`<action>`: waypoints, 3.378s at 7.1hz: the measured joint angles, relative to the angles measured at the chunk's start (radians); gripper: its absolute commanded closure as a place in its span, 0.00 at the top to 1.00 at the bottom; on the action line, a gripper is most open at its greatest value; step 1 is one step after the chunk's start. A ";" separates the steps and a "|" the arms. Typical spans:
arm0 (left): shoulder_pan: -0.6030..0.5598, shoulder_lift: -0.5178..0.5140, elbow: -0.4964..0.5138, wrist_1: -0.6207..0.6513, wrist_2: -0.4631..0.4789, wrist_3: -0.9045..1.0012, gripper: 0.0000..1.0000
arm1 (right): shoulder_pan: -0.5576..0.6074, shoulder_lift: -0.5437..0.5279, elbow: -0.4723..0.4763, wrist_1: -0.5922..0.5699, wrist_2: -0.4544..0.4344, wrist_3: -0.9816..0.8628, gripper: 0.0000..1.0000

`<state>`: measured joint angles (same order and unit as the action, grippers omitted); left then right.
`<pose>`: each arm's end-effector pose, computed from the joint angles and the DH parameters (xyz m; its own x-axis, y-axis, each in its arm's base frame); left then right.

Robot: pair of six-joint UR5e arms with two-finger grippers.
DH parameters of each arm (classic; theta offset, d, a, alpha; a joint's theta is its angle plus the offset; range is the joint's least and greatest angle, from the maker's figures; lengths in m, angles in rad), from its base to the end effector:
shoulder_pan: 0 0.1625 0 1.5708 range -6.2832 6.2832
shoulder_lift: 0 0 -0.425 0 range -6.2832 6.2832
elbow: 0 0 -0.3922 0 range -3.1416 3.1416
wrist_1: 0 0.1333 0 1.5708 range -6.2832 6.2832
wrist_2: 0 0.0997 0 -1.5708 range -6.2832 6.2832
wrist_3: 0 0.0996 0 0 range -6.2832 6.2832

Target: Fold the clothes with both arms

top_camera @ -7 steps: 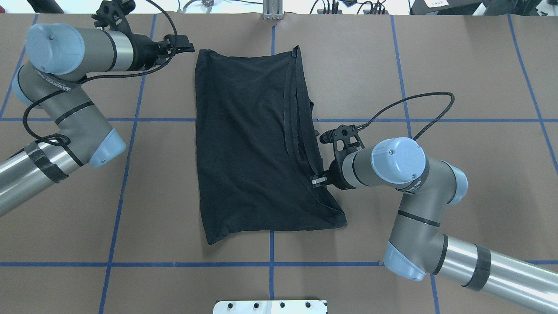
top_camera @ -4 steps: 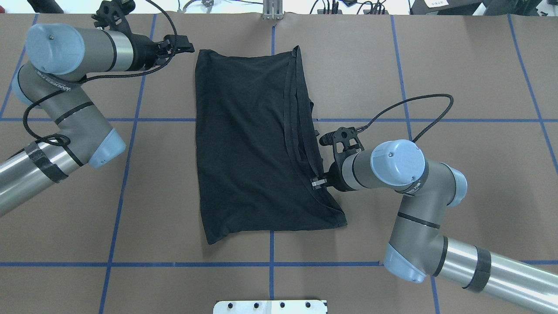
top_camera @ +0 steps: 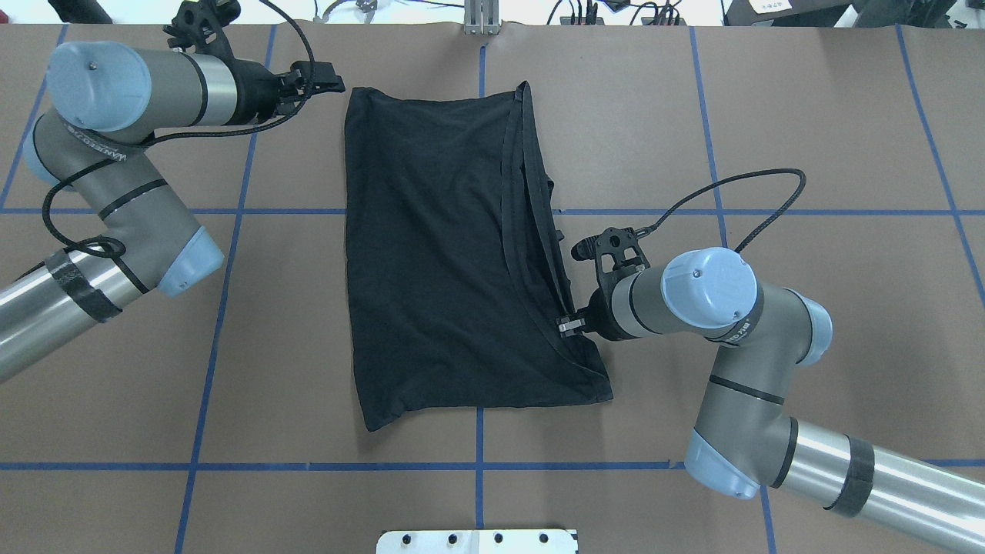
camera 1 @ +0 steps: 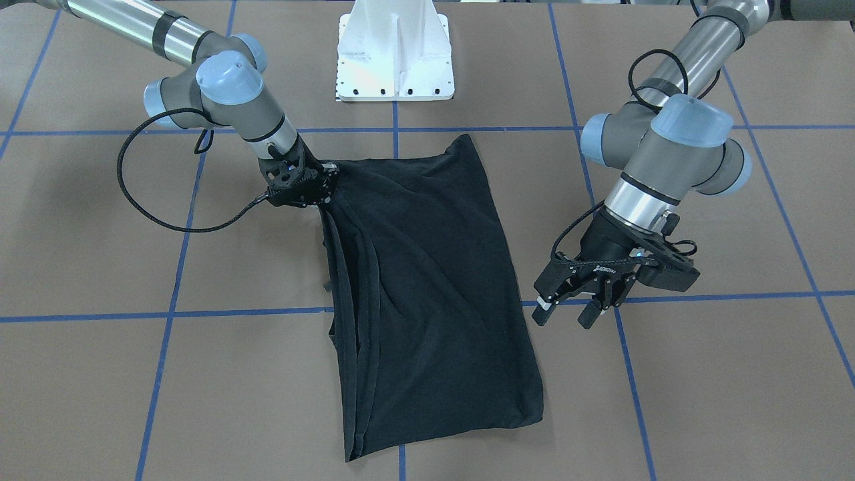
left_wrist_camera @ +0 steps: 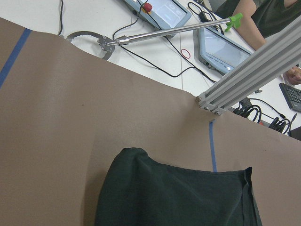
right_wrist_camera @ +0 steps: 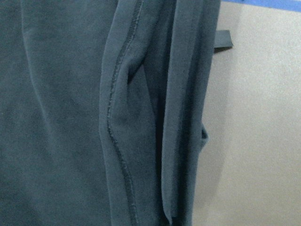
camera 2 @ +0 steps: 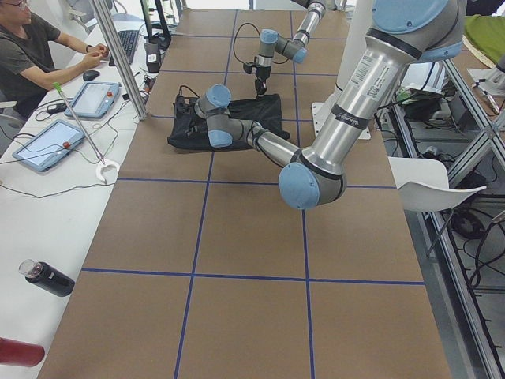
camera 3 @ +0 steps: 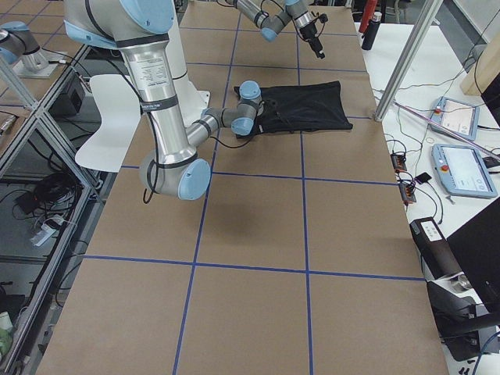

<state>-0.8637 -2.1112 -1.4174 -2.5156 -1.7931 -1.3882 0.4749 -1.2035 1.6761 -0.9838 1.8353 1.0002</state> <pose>0.3700 -0.6044 0.3050 0.2606 -0.0323 -0.9649 0.5644 0.8159 0.1251 -0.5152 -0.3855 0.3407 0.4950 -0.3317 0.8031 0.0342 0.9310 0.3635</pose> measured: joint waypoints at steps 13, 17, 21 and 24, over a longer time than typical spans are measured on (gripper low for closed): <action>0.000 0.004 0.002 -0.004 -0.024 0.003 1.00 | 0.066 0.043 0.077 -0.168 0.001 -0.003 0.99; 0.000 0.006 0.002 -0.008 -0.026 0.005 1.00 | 0.068 0.297 -0.142 -0.329 -0.183 -0.092 0.76; -0.001 0.007 0.001 -0.009 -0.026 0.005 1.00 | 0.070 0.414 -0.311 -0.340 -0.246 -0.165 0.77; 0.000 0.007 0.000 -0.010 -0.026 0.005 1.00 | 0.070 0.420 -0.323 -0.397 -0.237 -0.200 0.78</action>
<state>-0.8638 -2.1046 -1.4173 -2.5253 -1.8193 -1.3837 0.5451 -0.7834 1.3534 -1.3807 1.5987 0.8003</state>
